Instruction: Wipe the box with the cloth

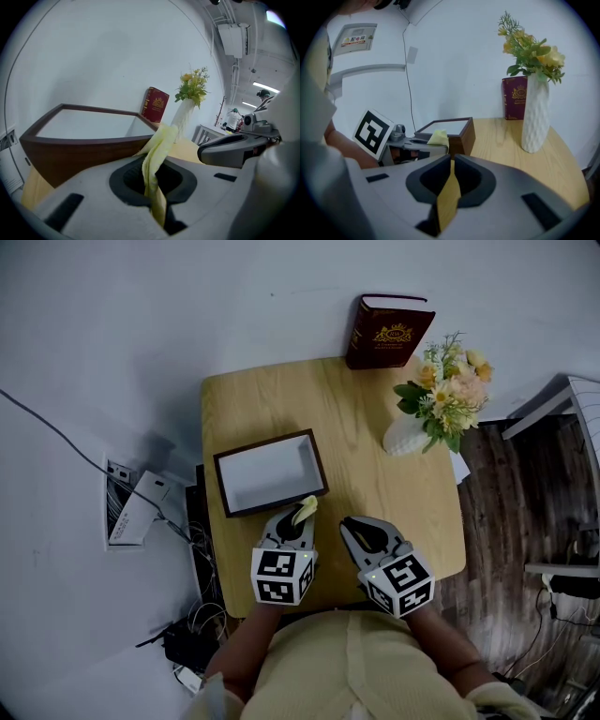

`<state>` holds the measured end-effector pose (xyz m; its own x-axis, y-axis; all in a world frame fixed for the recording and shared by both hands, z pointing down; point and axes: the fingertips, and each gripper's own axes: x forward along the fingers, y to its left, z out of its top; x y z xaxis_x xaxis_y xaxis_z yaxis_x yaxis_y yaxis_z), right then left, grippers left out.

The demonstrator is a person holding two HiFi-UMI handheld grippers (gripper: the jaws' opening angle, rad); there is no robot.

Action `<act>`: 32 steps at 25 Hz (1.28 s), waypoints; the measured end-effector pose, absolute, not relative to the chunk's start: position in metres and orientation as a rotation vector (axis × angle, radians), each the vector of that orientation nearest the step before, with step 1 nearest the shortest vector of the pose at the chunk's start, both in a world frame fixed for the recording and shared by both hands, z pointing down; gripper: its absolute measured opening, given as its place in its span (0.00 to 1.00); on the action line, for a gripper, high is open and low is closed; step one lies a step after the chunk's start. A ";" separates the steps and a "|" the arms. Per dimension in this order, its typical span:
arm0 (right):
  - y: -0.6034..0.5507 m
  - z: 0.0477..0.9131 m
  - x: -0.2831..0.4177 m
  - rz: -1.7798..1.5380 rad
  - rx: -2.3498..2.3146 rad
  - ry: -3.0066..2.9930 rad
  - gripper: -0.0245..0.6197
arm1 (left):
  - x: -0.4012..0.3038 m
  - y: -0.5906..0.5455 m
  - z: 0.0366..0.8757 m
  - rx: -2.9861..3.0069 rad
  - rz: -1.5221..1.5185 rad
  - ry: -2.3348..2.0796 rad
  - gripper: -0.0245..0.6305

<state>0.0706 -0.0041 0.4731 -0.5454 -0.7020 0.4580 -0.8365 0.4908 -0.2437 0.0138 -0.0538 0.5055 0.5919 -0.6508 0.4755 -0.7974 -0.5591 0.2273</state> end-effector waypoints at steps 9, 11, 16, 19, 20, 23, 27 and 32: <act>0.001 0.476 0.085 0.671 1.342 -2.416 0.11 | 0.047 -0.052 0.508 2.454 0.493 -1.040 0.08; 0.002 0.477 0.087 0.675 1.344 -2.412 0.11 | 0.053 -0.051 0.508 2.463 0.493 -1.014 0.08; 0.002 0.479 0.089 0.678 1.339 -2.409 0.11 | 0.062 -0.043 0.496 2.497 0.460 -0.967 0.08; 0.000 0.479 0.089 0.672 1.332 -2.412 0.11 | 0.060 -0.037 0.478 2.522 0.414 -0.970 0.08; -0.002 0.478 0.088 0.668 1.328 -2.415 0.11 | 0.057 -0.036 0.472 2.529 0.398 -0.978 0.08; -0.005 0.476 0.082 0.652 1.308 -2.433 0.11 | 0.045 -0.032 0.454 2.541 0.347 -1.019 0.08; -0.010 0.471 0.072 0.624 1.270 -2.460 0.11 | 0.017 -0.029 0.436 2.531 0.295 -1.106 0.08; -0.015 0.467 0.058 0.598 1.221 -2.489 0.11 | -0.019 -0.028 0.423 2.492 0.242 -1.237 0.08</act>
